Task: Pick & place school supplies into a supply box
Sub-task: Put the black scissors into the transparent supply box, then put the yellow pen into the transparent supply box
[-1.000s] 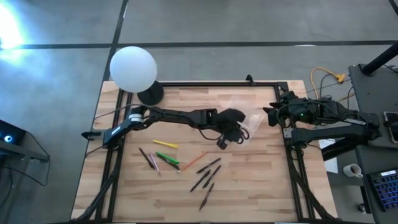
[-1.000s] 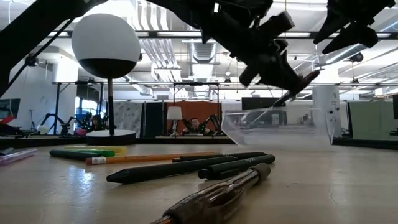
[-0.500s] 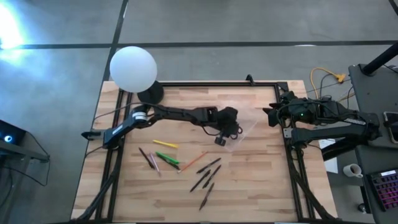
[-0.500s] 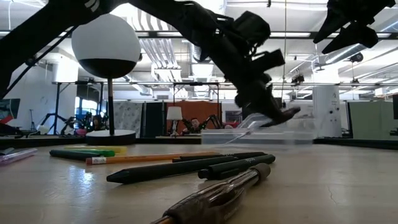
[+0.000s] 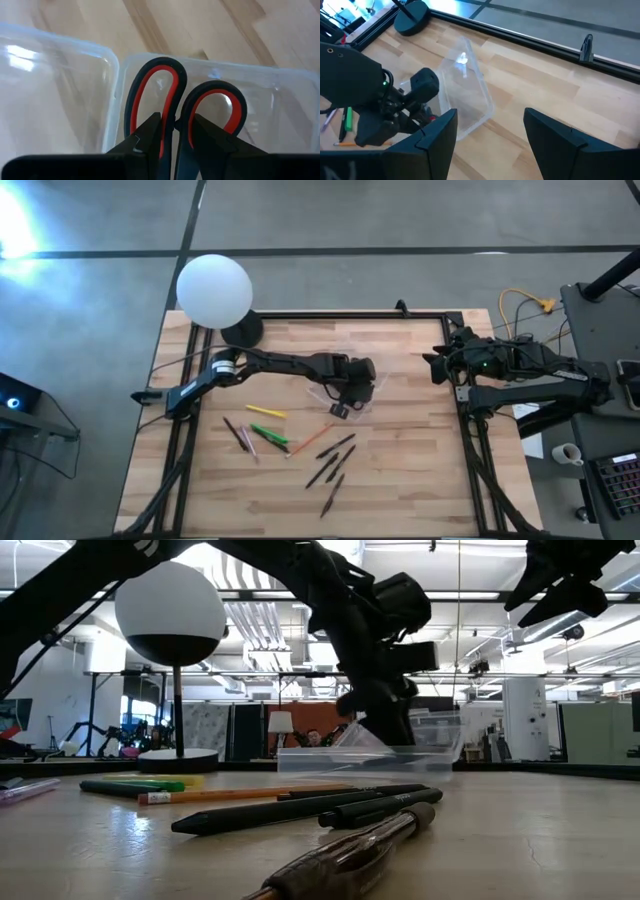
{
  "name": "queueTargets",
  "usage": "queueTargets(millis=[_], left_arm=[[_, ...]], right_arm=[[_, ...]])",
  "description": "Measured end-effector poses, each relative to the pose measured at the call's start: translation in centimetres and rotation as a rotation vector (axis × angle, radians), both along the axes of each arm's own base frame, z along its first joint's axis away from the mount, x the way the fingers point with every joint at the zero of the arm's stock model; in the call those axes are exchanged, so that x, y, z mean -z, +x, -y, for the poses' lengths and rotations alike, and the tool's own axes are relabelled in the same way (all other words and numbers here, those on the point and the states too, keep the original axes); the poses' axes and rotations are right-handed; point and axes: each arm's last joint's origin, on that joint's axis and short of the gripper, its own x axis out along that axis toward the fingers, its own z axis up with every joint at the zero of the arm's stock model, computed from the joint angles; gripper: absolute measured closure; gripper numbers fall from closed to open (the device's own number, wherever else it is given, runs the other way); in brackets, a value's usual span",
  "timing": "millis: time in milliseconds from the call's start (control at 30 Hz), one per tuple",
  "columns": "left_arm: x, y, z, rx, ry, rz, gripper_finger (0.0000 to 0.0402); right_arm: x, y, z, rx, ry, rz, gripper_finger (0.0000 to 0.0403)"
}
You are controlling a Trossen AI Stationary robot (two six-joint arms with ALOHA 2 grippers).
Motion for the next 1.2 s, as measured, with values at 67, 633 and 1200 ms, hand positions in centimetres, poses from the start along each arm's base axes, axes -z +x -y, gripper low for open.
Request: queueTargets(millis=[67,633,1200], left_arm=[[-0.1,-0.4,0.0,-0.002,-0.004,-0.036,0.0318],[-3.3,-2.3,0.1,-0.108,0.195,-0.093,0.0215],[-7.5,-13.1,3.5,-0.417,-0.116,-0.355,0.0215]], right_arm=[[0.0,0.0,0.0,-0.002,-0.002,-0.001,0.0184],[0.1,0.0,0.0,-0.02,-0.025,-0.021,0.0184],[2.3,2.3,0.1,-0.067,-0.02,-0.187,0.0184]])
